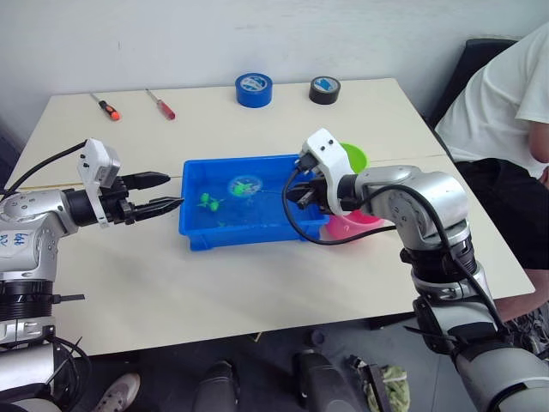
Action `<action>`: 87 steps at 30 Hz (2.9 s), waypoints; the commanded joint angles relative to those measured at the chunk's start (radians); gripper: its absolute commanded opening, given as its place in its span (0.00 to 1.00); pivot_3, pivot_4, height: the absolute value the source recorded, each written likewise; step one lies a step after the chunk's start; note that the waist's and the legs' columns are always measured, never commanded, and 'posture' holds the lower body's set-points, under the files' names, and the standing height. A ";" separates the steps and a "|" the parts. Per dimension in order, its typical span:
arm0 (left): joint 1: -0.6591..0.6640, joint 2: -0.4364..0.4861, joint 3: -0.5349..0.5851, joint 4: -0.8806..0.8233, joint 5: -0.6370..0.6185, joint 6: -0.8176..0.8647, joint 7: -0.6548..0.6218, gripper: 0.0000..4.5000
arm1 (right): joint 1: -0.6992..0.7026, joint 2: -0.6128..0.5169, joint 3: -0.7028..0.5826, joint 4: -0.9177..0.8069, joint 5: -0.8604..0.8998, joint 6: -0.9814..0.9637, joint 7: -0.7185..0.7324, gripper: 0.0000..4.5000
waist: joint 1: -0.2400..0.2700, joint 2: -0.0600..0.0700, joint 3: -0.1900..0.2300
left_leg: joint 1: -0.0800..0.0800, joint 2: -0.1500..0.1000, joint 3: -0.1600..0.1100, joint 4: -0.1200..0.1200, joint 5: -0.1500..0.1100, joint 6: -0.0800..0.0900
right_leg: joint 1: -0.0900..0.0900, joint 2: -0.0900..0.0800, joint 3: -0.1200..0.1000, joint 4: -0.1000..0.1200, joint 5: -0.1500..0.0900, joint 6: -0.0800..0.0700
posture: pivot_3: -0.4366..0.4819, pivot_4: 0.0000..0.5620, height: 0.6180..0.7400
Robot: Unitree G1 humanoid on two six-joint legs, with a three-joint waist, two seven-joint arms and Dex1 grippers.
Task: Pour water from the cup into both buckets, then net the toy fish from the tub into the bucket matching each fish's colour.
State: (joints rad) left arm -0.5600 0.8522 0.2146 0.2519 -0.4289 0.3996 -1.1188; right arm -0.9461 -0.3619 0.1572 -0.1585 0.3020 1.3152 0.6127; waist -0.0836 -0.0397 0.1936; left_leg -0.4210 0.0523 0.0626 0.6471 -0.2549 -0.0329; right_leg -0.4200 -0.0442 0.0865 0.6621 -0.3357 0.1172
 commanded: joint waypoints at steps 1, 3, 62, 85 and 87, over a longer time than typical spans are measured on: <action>-0.028 0.012 0.003 0.008 0.002 -0.022 -0.013 0.77 | 0.004 -0.012 -0.039 -0.056 0.025 -0.005 -0.017 0.00 | 0.000 0.000 0.000 | 0.000 0.000 0.000 0.000 0.000 0.000 | 0.000 0.000 0.000 0.000 0.000 0.000 | 0.48 0.27 0.95; -0.040 0.009 -0.005 0.015 0.006 -0.027 -0.018 0.77 | 0.026 -0.018 -0.062 -0.078 0.035 -0.017 -0.023 0.00 | 0.001 0.000 0.000 | 0.000 0.000 0.000 0.000 0.000 0.000 | 0.000 0.000 0.000 0.000 0.000 0.000 | 0.48 0.27 0.95; -0.228 -0.095 -0.109 0.238 0.085 -0.135 -0.110 0.77 | 0.418 -0.648 -0.031 0.046 -0.929 -1.318 -0.157 0.00 | 0.009 0.000 0.000 | 0.000 -0.001 0.002 0.003 0.000 0.000 | 0.000 0.001 0.003 0.001 0.000 0.001 | 0.48 0.27 0.95; 0.079 0.135 0.057 0.063 0.025 -0.038 -0.125 0.77 | 0.141 -0.276 0.182 0.097 -0.439 -0.946 0.386 0.00 | 0.009 0.000 0.000 | 0.001 0.000 0.001 0.004 0.002 -0.001 | 0.000 0.001 0.001 0.006 0.000 0.000 | 0.48 0.27 0.95; 0.117 0.135 0.060 0.030 0.023 -0.033 -0.124 0.77 | 0.119 -0.247 0.218 0.143 -0.448 -0.977 0.400 0.00 | 0.006 0.001 0.000 | 0.001 0.001 0.001 0.004 0.002 -0.001 | 0.000 0.002 0.001 0.006 0.000 0.000 | 0.48 0.27 0.95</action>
State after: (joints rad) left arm -0.4545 0.9695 0.2397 0.3268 -0.3871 0.3632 -1.2441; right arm -0.7950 -0.6157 0.3644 -0.0229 -0.1396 0.3729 0.9995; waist -0.0772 -0.0391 0.1939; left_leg -0.4202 0.0528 0.0636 0.6513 -0.2529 -0.0336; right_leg -0.4206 -0.0425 0.0877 0.6685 -0.3358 0.1173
